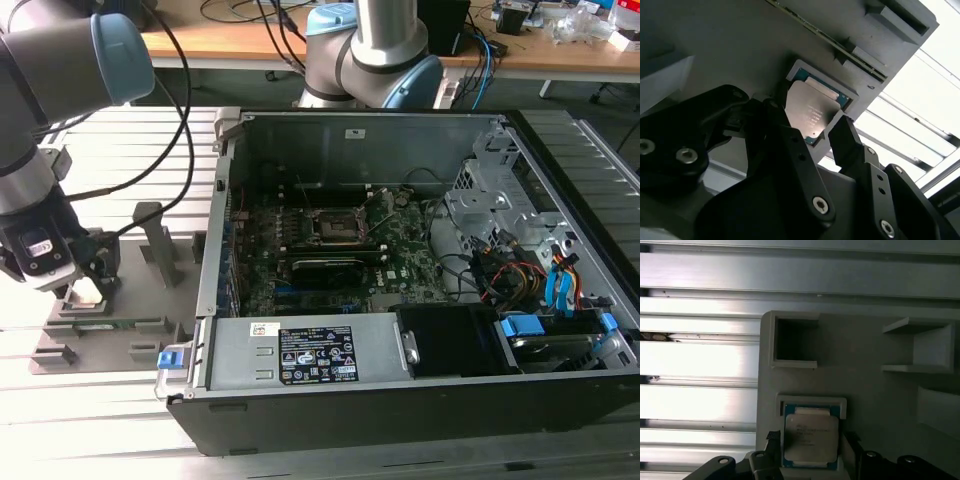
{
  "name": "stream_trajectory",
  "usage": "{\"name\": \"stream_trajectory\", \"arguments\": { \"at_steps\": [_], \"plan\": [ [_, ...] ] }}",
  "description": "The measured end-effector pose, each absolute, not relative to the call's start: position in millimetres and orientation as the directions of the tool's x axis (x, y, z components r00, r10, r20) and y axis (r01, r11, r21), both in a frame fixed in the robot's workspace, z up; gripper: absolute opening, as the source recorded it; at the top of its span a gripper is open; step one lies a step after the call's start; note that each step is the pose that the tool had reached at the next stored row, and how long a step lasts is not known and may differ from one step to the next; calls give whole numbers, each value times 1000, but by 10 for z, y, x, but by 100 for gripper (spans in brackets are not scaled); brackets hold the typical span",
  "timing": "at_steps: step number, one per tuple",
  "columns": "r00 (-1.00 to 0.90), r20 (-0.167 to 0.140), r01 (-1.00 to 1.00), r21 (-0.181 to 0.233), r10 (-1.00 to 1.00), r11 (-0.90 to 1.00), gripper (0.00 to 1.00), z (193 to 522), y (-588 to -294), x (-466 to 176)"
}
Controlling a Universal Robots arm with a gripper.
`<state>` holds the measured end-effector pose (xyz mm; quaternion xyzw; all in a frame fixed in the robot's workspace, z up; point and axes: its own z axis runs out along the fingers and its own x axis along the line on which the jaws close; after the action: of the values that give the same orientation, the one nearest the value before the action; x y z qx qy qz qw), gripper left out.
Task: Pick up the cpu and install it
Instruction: 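Pick up the cpu and move it towards the insertion slot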
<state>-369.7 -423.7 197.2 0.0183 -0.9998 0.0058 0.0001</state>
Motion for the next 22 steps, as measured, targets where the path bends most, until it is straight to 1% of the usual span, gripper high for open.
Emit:
{"name": "stream_trajectory", "arguments": {
  "at_steps": [18,20,21,22],
  "plan": [
    [-999,0,-47,-12,-47,999,60,1885,-4198,-3693],
    [-999,1,-47,-12,-47,999,59,1885,-4198,-3694],
    [-999,1,-47,-12,-47,999,55,1884,-4197,-3694],
    [-999,1,-47,-12,-47,999,55,1883,-4197,-3694]
  ]
}}
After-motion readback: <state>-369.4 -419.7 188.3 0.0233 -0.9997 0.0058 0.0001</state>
